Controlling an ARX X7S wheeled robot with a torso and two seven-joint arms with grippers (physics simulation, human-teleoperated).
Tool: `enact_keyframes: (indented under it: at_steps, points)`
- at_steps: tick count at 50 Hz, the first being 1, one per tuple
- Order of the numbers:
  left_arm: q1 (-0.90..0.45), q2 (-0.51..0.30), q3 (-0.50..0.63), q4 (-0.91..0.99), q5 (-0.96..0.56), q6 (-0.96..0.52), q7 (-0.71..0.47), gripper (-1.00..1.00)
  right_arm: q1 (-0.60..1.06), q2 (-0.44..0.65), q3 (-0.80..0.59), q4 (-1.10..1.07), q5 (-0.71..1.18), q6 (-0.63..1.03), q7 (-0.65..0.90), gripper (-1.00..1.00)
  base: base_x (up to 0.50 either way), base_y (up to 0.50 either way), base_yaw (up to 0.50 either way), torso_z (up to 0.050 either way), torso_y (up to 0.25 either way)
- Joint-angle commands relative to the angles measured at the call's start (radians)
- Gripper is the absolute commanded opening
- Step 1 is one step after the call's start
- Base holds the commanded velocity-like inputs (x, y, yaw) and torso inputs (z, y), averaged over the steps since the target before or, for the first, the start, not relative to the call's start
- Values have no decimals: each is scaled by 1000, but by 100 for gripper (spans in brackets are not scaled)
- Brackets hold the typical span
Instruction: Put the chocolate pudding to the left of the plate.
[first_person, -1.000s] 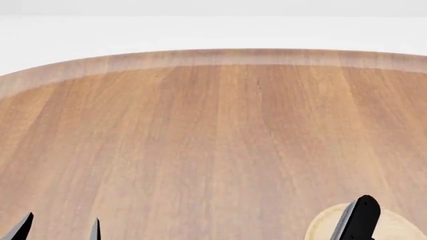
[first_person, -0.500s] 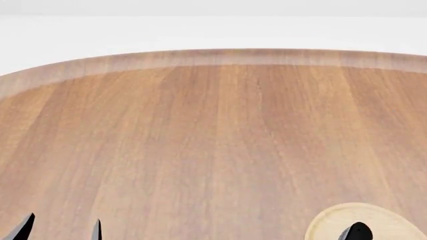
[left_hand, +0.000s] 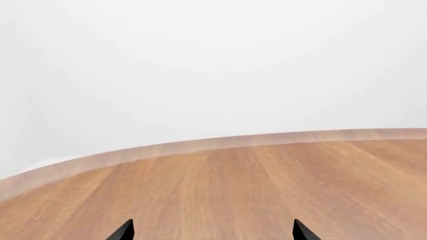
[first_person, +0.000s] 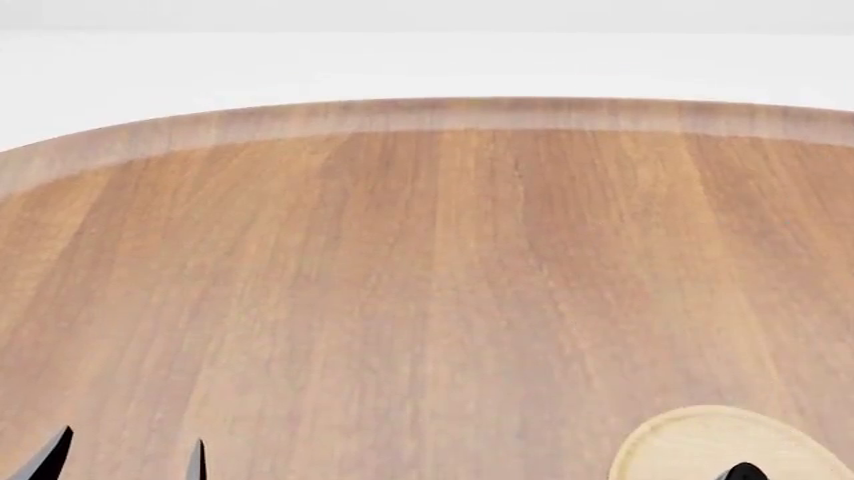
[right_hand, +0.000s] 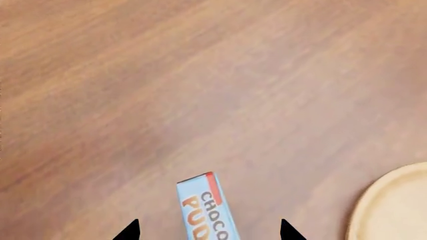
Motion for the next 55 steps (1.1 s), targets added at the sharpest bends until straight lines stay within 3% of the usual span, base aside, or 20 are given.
enact_keyframes:
  at_steps: [1,55]
  points:
    - [-1,-3,3,2,-2,-1,-3,100,-8,-26,-23,57,-19,-32,-15,100,0,0,0,0,0]
    - [-5,-13,24,-13,-7,12,-12,100,-29,-108,-67,289,-95,-172,-31,100,0,0,0,0,0]
